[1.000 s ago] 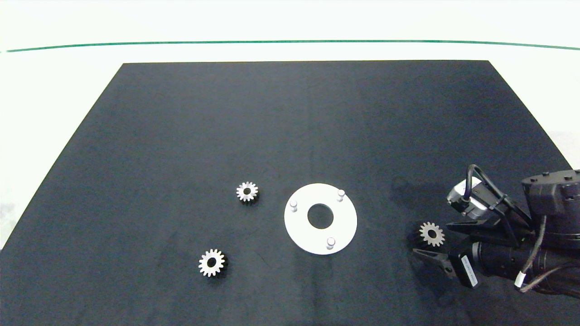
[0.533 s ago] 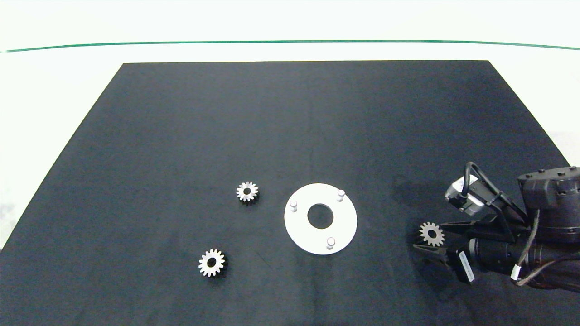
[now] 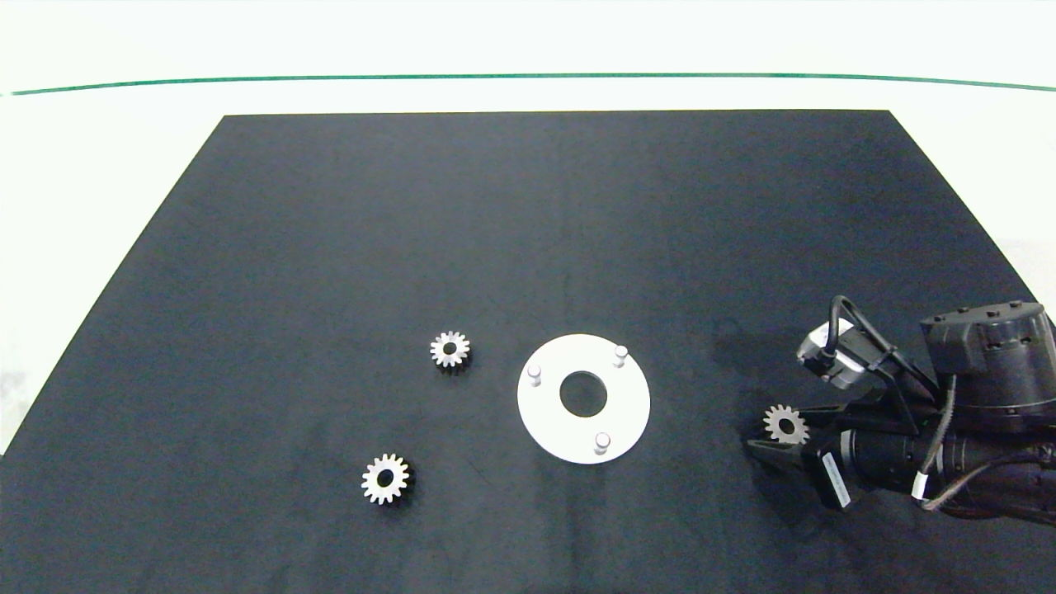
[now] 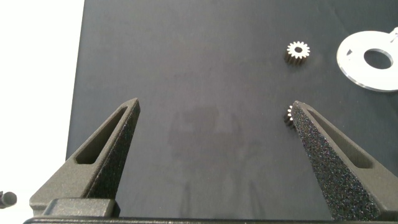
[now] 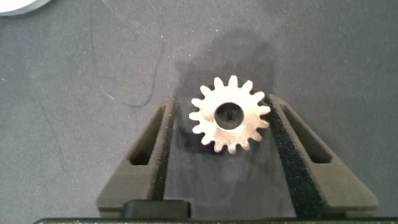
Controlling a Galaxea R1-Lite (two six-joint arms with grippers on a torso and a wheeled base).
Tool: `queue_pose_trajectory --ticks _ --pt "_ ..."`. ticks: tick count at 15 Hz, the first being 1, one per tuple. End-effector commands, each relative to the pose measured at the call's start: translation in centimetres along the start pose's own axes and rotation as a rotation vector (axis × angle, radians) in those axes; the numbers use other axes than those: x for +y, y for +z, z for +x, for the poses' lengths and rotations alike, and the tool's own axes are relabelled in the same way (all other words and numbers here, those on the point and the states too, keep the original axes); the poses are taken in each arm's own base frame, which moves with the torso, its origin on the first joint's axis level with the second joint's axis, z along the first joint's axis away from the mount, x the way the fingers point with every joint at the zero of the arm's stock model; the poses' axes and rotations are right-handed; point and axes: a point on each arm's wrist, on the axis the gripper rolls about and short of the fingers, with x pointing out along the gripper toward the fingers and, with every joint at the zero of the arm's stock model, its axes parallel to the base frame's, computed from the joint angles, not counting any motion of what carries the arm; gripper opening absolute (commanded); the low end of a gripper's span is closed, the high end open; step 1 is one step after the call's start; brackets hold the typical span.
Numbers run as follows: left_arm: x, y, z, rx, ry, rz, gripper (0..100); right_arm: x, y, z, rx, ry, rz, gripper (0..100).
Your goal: Install three planetary gears onto the carrier pins
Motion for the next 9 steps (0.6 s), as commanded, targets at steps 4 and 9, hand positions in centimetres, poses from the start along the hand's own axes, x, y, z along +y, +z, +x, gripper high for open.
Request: queue_pose_trajectory --ticks 4,9 --pt "0.01 0.05 0.13 0.006 -0.001 0.001 100 -0.42 -0.05 0.72 0.002 0.003 0.008 45" --pt "0.08 0.44 0.02 -0.006 0.001 -0.001 100 -0.4 -0.15 0.77 0.007 0.003 0.009 34"
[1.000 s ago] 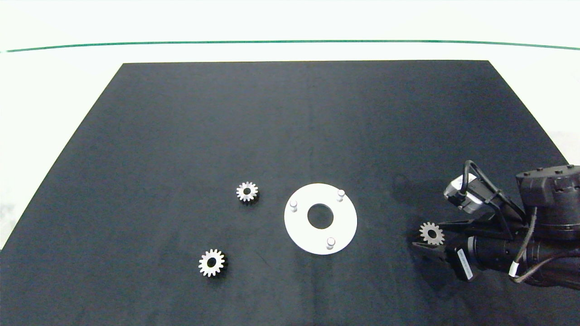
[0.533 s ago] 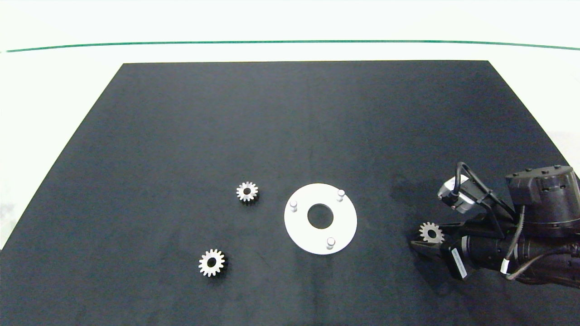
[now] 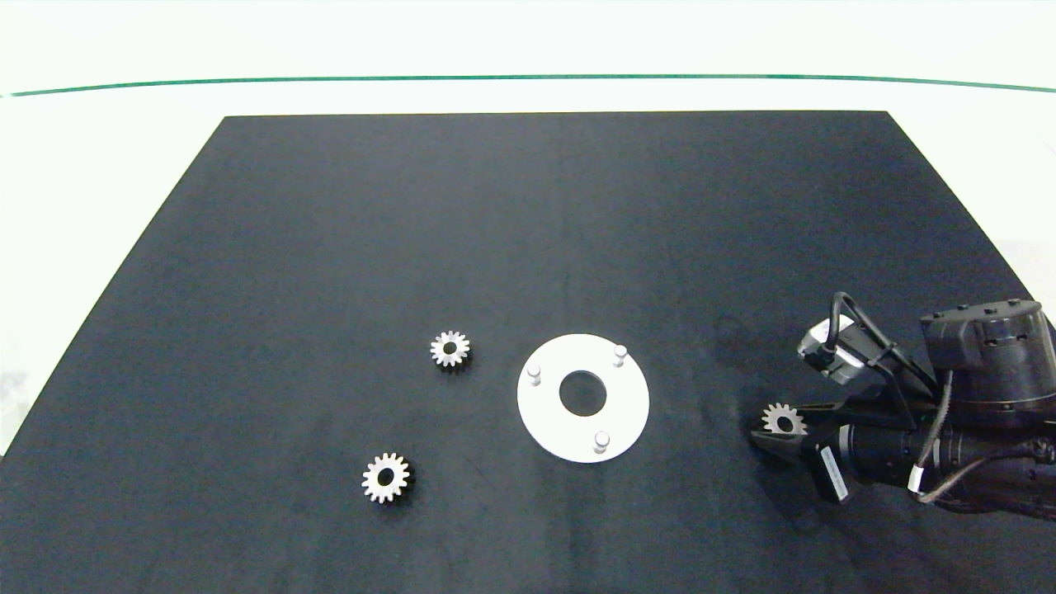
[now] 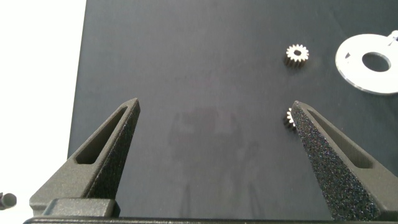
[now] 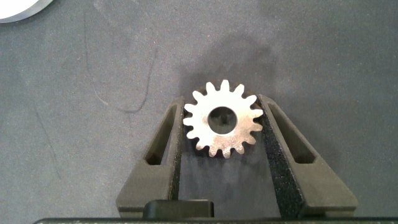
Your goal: Install three planetary gears onto the carrier pins
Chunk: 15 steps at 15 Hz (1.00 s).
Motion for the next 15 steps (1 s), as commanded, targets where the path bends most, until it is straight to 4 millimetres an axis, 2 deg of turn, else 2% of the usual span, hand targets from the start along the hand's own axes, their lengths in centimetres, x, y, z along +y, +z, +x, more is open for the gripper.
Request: queue_pose_trajectory --ticks 1,11,13,15 --pt "0.0 0.0 0.0 -0.002 0.001 0.001 100 0.0 -0.1 0.2 0.009 0.003 -0.001 33" --pt "0.0 0.0 0.0 0.001 0.0 0.001 100 0.0 -0.2 0.2 0.009 0.003 0.001 13" --pt "0.0 0.0 0.0 0.001 0.0 -0.001 100 0.1 0.3 -0.6 -0.018 0.0 0.006 10" --pt "0.0 0.0 0.0 0.003 0.0 -0.001 100 0.5 1.6 -2.2 -0.069 0.002 -0.01 10"
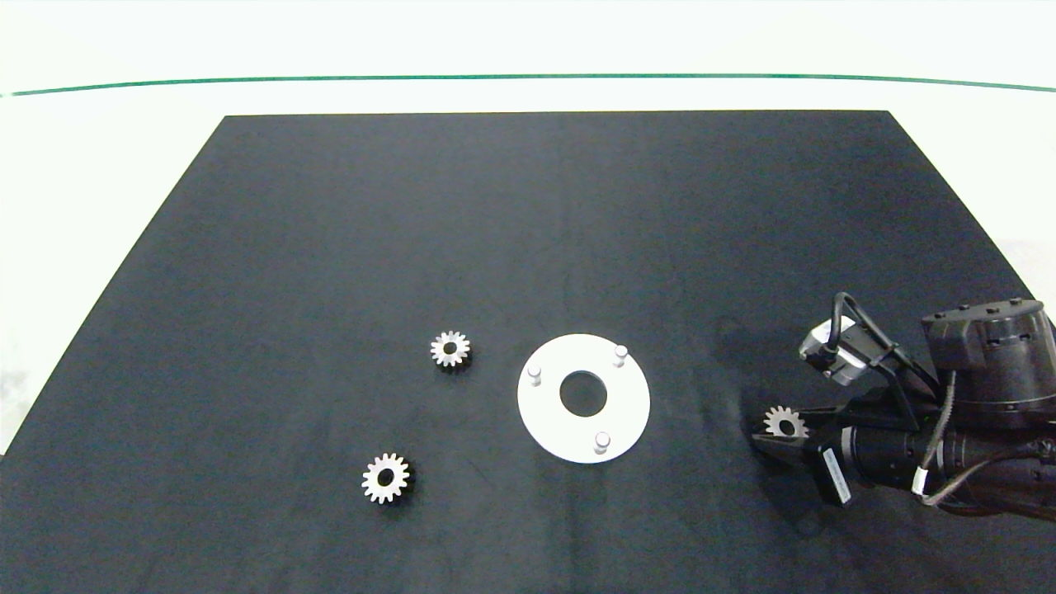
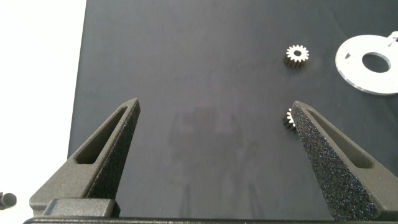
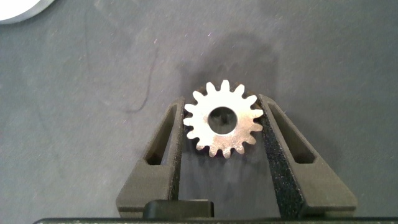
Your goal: Install three planetary gears onto the carrier pins
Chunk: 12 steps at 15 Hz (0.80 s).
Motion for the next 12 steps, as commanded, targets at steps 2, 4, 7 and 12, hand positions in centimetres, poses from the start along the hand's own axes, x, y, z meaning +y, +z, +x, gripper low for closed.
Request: queue_pose_trajectory --ticks 2,4,7,12 --pt "0.0 0.0 0.0 0.0 0.0 0.001 100 0.3 3.1 -3.5 -0.06 0.008 -0.024 10" --pt "0.0 0.0 0.0 -0.001 0.0 0.001 100 0.6 4.5 -4.5 -0.057 0.025 -0.037 10" --pt "0.0 0.0 0.0 0.0 -0.001 0.002 100 1.1 6.5 -5.0 -0.118 0.021 -0.063 10" --pt "0.0 0.0 0.0 -0.001 0.0 0.002 100 2.9 9.2 -2.9 -0.13 0.022 -0.106 10"
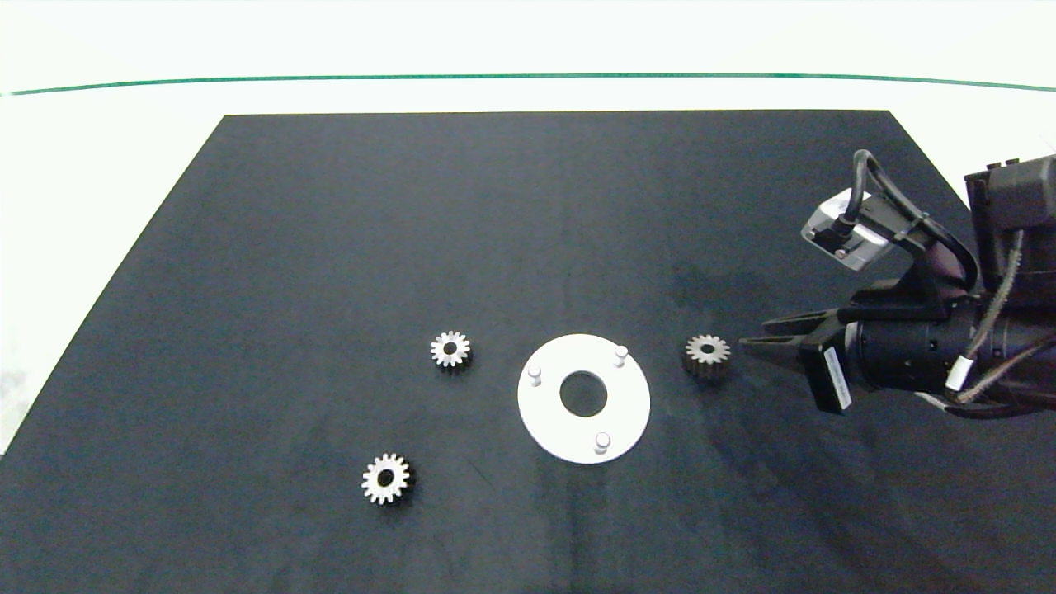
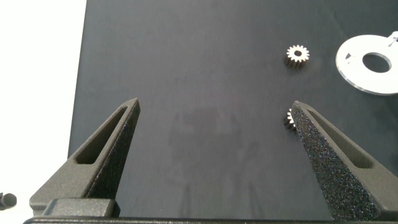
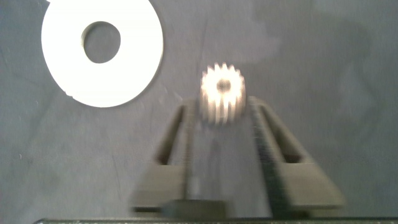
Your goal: Install three planetary gears onto the carrier pins
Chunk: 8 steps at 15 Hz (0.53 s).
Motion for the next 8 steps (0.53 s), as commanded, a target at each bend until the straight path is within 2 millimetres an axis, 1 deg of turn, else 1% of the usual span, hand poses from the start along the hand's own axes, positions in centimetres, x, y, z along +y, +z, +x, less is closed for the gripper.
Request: queue_pose_trajectory --ticks 1,3,8 --pt "0.0 0.0 -0.01 0.0 0.0 0.001 100 1.61 0.79 2.23 0.024 0.03 -0.035 10" --pt "0.01 0.04 -0.02 -0.001 0.0 0.001 100 1.82 0.71 2.83 0.035 0.031 -0.038 10" --pt "0.0 0.0 0.02 0.002 0.0 0.001 100 1.47 0.89 2.68 0.029 0.012 -0.032 10"
